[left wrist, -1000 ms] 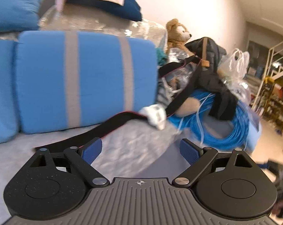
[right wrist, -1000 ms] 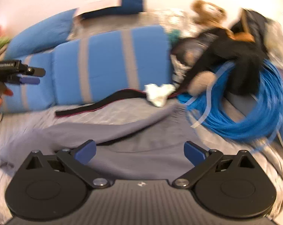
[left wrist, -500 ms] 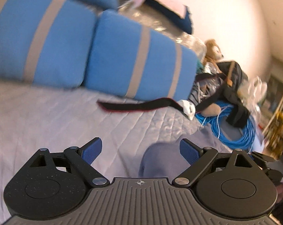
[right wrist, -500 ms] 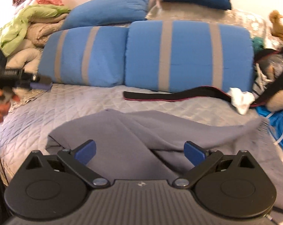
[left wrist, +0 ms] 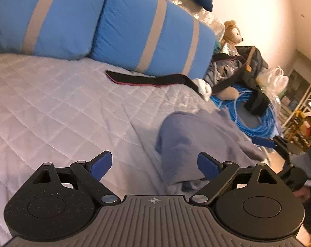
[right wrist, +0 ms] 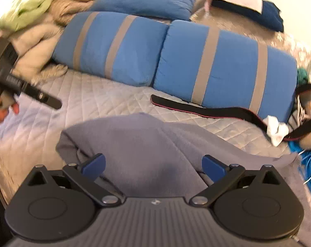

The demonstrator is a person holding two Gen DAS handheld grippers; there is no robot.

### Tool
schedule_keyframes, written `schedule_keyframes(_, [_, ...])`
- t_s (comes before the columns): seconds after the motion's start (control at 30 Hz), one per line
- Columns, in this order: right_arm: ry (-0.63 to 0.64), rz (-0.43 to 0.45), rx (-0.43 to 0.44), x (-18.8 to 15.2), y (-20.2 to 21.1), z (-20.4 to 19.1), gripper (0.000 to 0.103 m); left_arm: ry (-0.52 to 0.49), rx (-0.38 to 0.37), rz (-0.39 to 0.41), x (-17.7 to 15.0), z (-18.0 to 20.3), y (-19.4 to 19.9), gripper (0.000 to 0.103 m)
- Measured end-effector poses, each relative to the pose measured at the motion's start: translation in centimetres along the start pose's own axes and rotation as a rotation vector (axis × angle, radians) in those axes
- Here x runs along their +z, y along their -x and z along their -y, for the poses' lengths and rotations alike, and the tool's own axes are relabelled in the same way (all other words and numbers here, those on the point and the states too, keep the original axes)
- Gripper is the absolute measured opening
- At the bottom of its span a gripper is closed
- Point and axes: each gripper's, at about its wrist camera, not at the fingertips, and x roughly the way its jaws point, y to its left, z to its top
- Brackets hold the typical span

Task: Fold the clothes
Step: 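Move the right gripper to the sweatpants' edge and close on it, then grasp the sweatpants with the left gripper beside the closed right gripper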

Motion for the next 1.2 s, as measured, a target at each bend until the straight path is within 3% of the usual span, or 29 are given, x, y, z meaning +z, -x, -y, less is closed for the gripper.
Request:
schedule_keyframes(0.23, [0.355, -0.075, -0.111, -2.8, -2.4, -5.1, 0.102, -0.008, 0.005, -0.018, -1.1, 0.3, -0.6, 0.091])
schedule_keyframes(0.3, [0.440, -0.081, -0.133, -3.7, -3.3, -6.4, 0.095, -0.017, 0.003, -0.024, -1.6, 0.5, -0.6, 0.091])
schedule_keyframes(0.33, [0.486, -0.085, -0.151, -4.0, -3.7, -7.1, 0.087, -0.020, 0.001, -0.030, -1.7, 0.7, -0.8, 0.091])
schedule_keyframes(0.4, [0.564, -0.097, -0.186, -4.5, -4.4, -7.9, 0.037, -0.027, -0.004, -0.041, -2.0, 1.0, -1.1, 0.091])
schedule_keyframes(0.47, [0.570, -0.108, -0.191, -4.3, -4.7, -7.8, 0.012, -0.034, -0.009, -0.053, -2.4, 1.2, -1.5, 0.091])
schedule_keyframes(0.5, [0.525, -0.110, -0.176, -3.7, -4.5, -7.3, 0.007, -0.037, -0.012, -0.058, -2.5, 1.4, -1.6, 0.091])
schedule_keyframes(0.77, [0.005, -0.045, -0.061, 2.1, -1.2, 0.5, 0.000, -0.060, -0.033, -0.103, -3.8, 2.6, -3.2, 0.091])
schedule_keyframes(0.9, [-0.084, -0.019, -0.063, 3.3, -0.7, 2.6, 0.000, -0.035, -0.052, -0.113, -4.7, 3.7, -5.0, 0.091])
schedule_keyframes(1.07, [-0.134, 0.008, -0.064, 3.9, -0.5, 3.3, 0.000, 0.048, -0.051, -0.045, -5.6, 4.2, -6.8, 0.089])
schedule_keyframes(1.1, [-0.143, 0.013, -0.064, 4.0, -0.4, 3.4, 0.000, 0.051, -0.037, -0.031, -5.6, 4.3, -7.0, 0.086])
schedule_keyframes(1.17, [-0.161, 0.023, -0.062, 4.2, -0.1, 3.8, 0.000, 0.061, -0.006, -0.023, -5.6, 4.6, -7.5, 0.056])
schedule_keyframes(1.2, [-0.169, 0.025, -0.060, 4.2, 0.0, 4.0, 0.000, 0.064, 0.009, -0.030, -5.4, 4.7, -7.6, 0.048])
